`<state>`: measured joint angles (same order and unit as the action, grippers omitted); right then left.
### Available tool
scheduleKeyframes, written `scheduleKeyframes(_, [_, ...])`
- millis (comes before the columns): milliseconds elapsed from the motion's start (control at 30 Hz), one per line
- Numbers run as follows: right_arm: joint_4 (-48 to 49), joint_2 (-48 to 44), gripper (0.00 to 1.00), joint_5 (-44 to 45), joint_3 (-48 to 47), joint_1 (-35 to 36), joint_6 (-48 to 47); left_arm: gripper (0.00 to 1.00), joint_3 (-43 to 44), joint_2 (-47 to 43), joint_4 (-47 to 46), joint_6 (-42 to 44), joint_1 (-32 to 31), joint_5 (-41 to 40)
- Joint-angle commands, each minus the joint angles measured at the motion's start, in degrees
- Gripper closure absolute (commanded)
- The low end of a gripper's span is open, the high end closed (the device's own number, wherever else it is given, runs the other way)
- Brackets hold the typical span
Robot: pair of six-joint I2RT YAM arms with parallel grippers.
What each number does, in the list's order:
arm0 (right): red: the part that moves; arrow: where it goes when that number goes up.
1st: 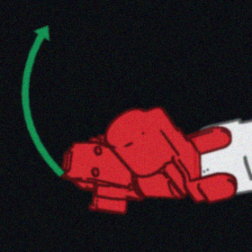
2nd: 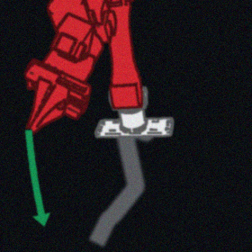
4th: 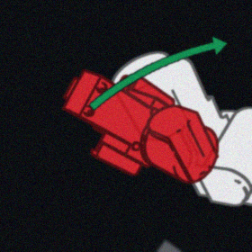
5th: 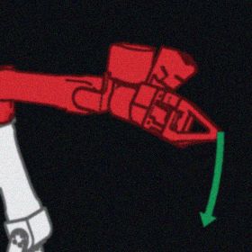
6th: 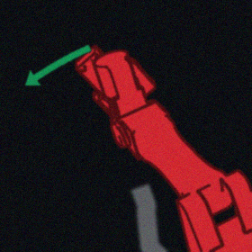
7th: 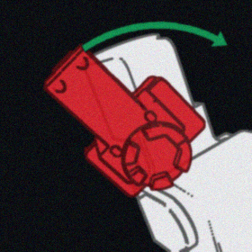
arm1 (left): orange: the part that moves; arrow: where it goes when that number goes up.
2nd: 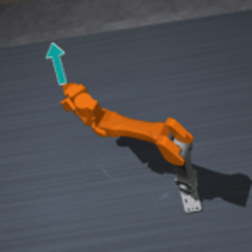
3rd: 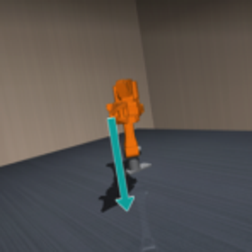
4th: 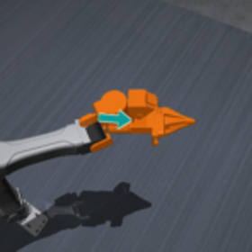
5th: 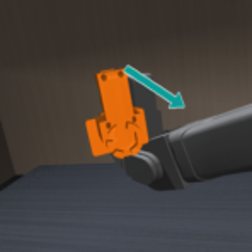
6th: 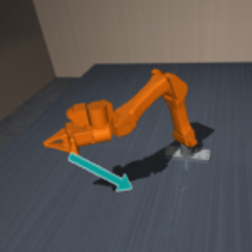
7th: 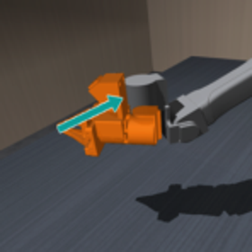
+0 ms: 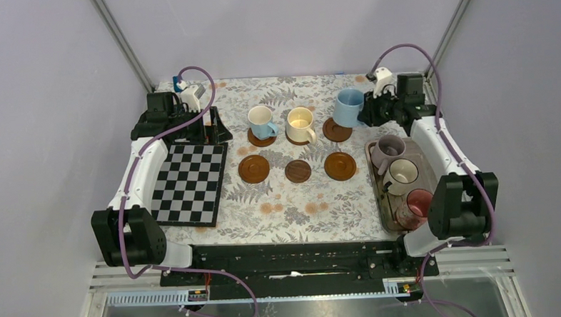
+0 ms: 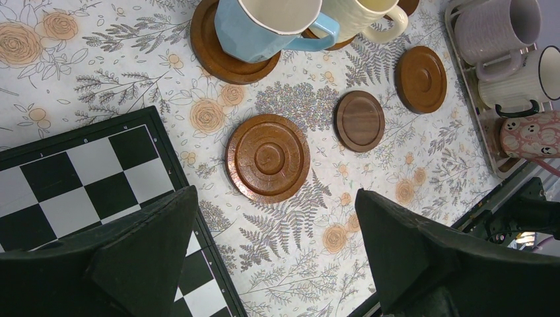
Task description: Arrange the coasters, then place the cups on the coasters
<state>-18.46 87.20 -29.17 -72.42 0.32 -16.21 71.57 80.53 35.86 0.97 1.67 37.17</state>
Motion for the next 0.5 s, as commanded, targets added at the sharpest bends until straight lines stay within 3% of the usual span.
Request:
scheduleKeyframes(0, [13.03,-0.26,1.0,1.01,1.72,3.85,-0.48,0.01,0.32,-0.45,-2.99,-0.37,0.02,1.33])
scheduleKeyframes(467, [21.65,9.15,1.0,5.92,2.42,6.68,-0.1,0.01,-0.08,-0.33,-2.99,-0.01,0.01,0.77])
